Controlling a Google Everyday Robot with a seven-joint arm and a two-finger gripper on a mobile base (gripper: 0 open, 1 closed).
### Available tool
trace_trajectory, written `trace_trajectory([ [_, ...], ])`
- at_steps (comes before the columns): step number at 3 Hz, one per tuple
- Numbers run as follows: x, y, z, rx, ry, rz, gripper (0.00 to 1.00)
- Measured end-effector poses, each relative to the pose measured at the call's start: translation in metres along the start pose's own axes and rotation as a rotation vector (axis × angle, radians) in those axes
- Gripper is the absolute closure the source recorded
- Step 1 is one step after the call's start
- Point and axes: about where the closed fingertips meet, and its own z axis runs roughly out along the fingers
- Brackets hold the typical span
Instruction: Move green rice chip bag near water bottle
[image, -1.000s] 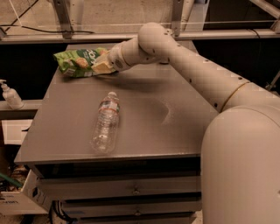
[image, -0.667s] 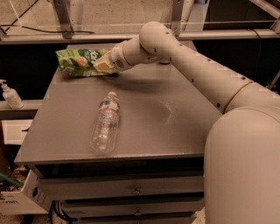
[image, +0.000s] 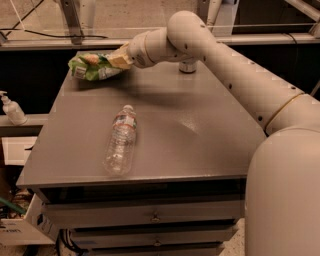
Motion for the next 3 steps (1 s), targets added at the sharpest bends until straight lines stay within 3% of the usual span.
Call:
trace_trajectory([
  [1, -0.014, -0.008, -0.026, 0.046, -0.006, -0.051, 1.0],
  [2, -0.008, -0.008, -0.06, 0.095, 0.006, -0.047, 1.0],
  [3, 0.014, 0.004, -0.088, 0.114, 0.037, -0.017, 1.0],
])
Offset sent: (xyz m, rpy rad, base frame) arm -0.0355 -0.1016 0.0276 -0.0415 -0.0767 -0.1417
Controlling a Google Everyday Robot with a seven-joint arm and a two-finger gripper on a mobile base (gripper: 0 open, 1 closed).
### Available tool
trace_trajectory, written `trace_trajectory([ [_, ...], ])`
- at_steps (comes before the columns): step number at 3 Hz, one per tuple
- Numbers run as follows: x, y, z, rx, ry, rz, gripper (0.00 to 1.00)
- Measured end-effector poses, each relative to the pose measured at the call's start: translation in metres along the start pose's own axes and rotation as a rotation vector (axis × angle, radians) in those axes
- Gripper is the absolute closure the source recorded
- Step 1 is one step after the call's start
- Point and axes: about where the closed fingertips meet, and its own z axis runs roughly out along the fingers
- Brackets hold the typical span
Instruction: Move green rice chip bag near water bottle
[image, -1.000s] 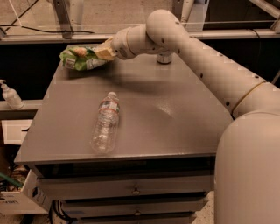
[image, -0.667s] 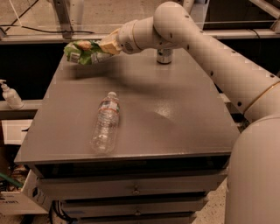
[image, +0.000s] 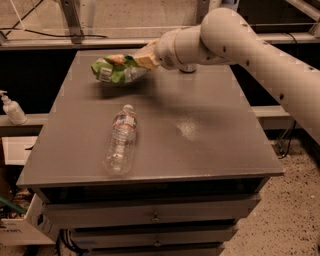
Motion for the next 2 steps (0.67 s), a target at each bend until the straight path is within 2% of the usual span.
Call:
trace_trajectory([
  [2, 0.039, 0.04, -0.027, -0.027, 0.057, 0.063, 1.0],
])
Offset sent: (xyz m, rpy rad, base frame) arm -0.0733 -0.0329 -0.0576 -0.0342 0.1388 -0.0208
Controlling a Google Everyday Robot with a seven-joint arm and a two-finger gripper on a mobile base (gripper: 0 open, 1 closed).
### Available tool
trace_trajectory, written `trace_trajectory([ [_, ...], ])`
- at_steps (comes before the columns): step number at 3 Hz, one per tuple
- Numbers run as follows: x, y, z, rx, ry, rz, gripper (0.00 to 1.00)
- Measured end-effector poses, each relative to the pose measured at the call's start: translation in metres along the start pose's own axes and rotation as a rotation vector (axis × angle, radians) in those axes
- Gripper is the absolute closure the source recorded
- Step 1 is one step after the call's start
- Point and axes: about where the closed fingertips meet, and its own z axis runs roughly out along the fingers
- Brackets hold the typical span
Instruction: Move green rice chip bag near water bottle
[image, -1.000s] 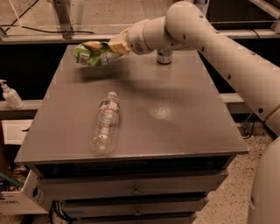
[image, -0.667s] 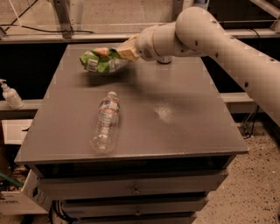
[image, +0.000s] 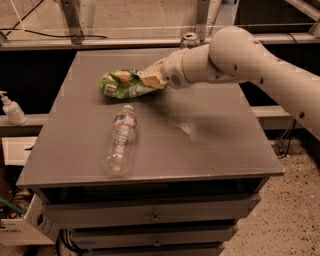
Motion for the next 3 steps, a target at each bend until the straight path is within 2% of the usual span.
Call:
trace_trajectory([
  [3, 0.024, 0.049, -0.009, -0.067, 0.035, 0.055, 1.0],
])
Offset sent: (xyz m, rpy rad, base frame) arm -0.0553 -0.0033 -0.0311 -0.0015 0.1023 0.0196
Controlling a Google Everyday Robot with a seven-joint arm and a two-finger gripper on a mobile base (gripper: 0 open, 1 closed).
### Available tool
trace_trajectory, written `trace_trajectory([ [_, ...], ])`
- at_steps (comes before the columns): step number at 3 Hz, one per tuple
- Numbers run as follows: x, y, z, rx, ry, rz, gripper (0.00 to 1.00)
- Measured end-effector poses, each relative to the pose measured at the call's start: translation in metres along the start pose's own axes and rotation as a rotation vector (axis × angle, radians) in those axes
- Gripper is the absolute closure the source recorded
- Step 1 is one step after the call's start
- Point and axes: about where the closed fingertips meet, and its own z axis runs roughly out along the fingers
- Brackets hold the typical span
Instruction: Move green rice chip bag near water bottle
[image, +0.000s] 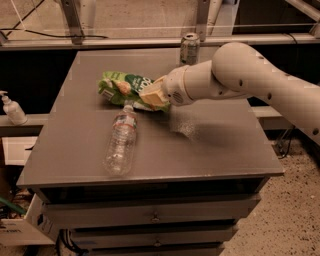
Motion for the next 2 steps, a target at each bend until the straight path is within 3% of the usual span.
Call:
trace_trajectory([
  [2, 0.006, 0.029, -0.006, -0.05, 0.012, 0.017, 1.0],
])
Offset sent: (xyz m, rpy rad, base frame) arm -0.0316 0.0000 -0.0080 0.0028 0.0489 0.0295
